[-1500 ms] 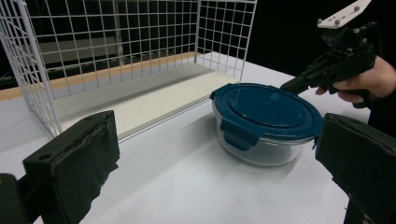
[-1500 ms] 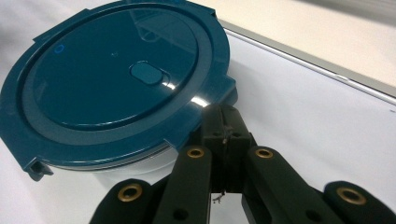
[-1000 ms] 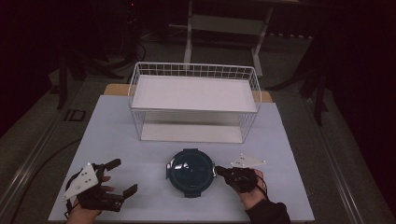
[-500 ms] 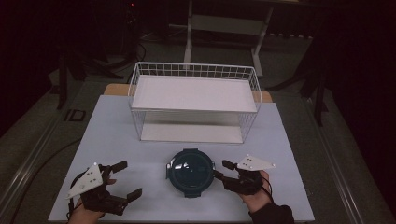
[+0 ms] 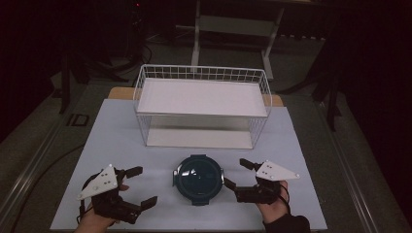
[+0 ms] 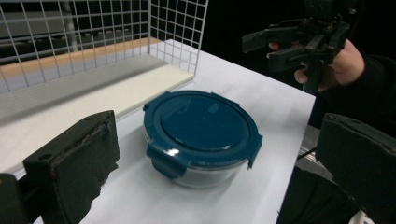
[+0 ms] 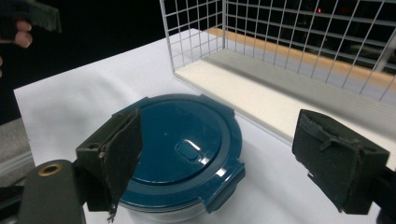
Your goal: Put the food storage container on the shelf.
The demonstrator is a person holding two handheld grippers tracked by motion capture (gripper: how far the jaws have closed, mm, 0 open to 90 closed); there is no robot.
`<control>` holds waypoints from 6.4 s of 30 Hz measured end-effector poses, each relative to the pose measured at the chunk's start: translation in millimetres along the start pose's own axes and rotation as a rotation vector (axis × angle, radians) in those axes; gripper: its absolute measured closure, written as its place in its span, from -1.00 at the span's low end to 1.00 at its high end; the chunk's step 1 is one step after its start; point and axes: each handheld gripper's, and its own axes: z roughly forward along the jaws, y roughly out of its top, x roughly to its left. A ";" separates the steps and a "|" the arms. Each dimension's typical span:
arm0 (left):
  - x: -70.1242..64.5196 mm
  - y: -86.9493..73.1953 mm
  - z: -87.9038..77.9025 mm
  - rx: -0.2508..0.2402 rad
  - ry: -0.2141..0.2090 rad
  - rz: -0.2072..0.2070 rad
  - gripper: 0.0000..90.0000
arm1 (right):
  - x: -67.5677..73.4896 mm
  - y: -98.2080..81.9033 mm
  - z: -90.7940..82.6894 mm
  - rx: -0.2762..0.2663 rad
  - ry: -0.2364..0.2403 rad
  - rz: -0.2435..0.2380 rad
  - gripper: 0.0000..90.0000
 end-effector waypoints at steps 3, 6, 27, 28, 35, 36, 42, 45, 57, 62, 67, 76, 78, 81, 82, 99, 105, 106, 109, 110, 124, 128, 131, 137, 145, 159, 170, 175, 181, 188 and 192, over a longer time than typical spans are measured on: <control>2.5 5.9 5.3 -0.003 0.002 -0.012 -1.00 | -2.3 0.9 -1.0 -0.005 0.019 0.025 -0.63; 5.2 12.4 13.0 0.010 -0.003 -0.006 -1.00 | -1.9 2.4 -2.9 -0.034 0.040 0.031 -0.67; 45.8 2.9 83.3 0.242 -0.001 -0.317 -1.00 | 11.2 7.1 0.8 -0.028 -0.003 -0.017 -0.77; 49.5 0.5 84.3 0.248 -0.010 -0.358 -1.00 | 11.8 6.5 1.4 -0.026 -0.009 -0.017 -0.77; 66.5 -14.7 92.8 0.356 -0.056 -0.613 -1.00 | 13.8 1.8 5.3 0.005 0.003 -0.013 -0.77; 67.5 -16.5 94.2 0.377 -0.060 -0.636 -1.00 | 13.6 1.4 5.8 0.009 -0.002 -0.014 -0.77; 71.9 -26.4 99.6 0.443 -0.077 -0.780 -0.78 | 10.7 -1.6 7.4 0.024 -0.001 0.009 -0.73; 74.7 -30.0 99.6 0.450 -0.077 -0.826 -0.62 | 10.6 -3.1 8.1 0.032 0.001 0.009 -0.71; 72.7 -38.7 108.1 0.479 -0.115 -0.887 0.04 | 10.3 -5.0 9.9 0.054 0.012 0.018 -0.66; 73.6 -39.3 108.1 0.465 -0.124 -0.898 0.11 | 10.0 -5.9 10.0 0.062 0.011 0.012 -0.65; 75.2 -42.1 106.3 0.462 -0.151 -0.895 0.14 | 5.1 -9.2 12.7 0.091 0.028 0.066 -0.53; 63.0 -37.3 99.0 0.444 -0.159 -0.795 0.21 | -17.8 -22.7 21.8 0.170 0.112 0.319 -0.35; 60.4 -36.4 97.4 0.442 -0.159 -0.772 0.22 | -21.6 -26.1 23.9 0.193 0.129 0.371 -0.30; 56.4 -35.8 94.5 0.441 -0.161 -0.737 0.23 | -23.6 -29.4 26.5 0.222 0.144 0.405 -0.22; 55.4 -35.5 93.8 0.441 -0.162 -0.723 0.23 | -24.7 -32.0 28.4 0.240 0.156 0.433 -0.16; 45.3 -37.3 86.7 0.413 -0.159 -0.656 0.26 | -29.8 -43.1 37.0 0.310 0.314 0.566 0.21; 37.6 -36.7 83.2 0.399 -0.132 -0.636 0.26 | -24.5 -42.5 33.7 0.300 0.287 0.600 0.24; 37.4 -36.9 82.7 0.396 -0.132 -0.633 0.26 | -24.5 -42.7 33.8 0.302 0.286 0.609 0.25; 36.9 -35.3 80.1 0.377 -0.123 -0.626 0.26 | -23.7 -43.1 34.8 0.310 0.295 0.616 0.25; 36.8 -34.3 79.4 0.371 -0.119 -0.625 0.26 | -23.7 -43.2 35.2 0.306 0.301 0.620 0.25; 42.0 -10.7 86.5 0.343 -0.118 -0.515 0.26 | -37.3 -21.5 33.2 0.240 0.284 0.544 0.25; 47.2 -1.9 91.3 0.322 -0.116 -0.491 0.26 | -45.7 -11.7 34.3 0.216 0.276 0.505 0.25; 52.7 4.0 95.6 0.303 -0.111 -0.466 0.26 | -52.1 -5.3 36.2 0.204 0.270 0.490 0.25; 63.7 10.5 105.6 0.270 -0.102 -0.443 0.26 | -65.6 2.3 41.6 0.171 0.256 0.473 0.25; 78.5 13.2 119.5 0.229 -0.099 -0.418 0.26 | -84.8 10.1 51.1 0.148 0.231 0.431 0.25; 114.0 10.6 142.3 0.229 -0.056 -0.435 0.25 | -110.4 1.1 83.7 0.161 0.212 0.461 0.25; 130.4 7.8 157.1 0.214 -0.035 -0.438 0.25 | -125.4 -4.0 97.1 0.140 0.191 0.471 0.24; 136.6 5.1 160.6 0.206 -0.026 -0.443 0.24 | -129.0 -4.6 103.0 0.151 0.185 0.478 0.24; 138.4 1.9 163.8 0.189 -0.017 -0.466 0.23 | -134.0 -6.4 108.4 0.147 0.178 0.470 0.24; 140.7 1.0 166.0 0.184 -0.019 -0.481 0.22 | -137.0 -9.7 109.3 0.146 0.188 0.501 0.22; 144.1 -5.3 167.9 0.153 -0.024 -0.528 0.19 | -134.3 -4.9 110.6 0.168 0.134 0.446 0.18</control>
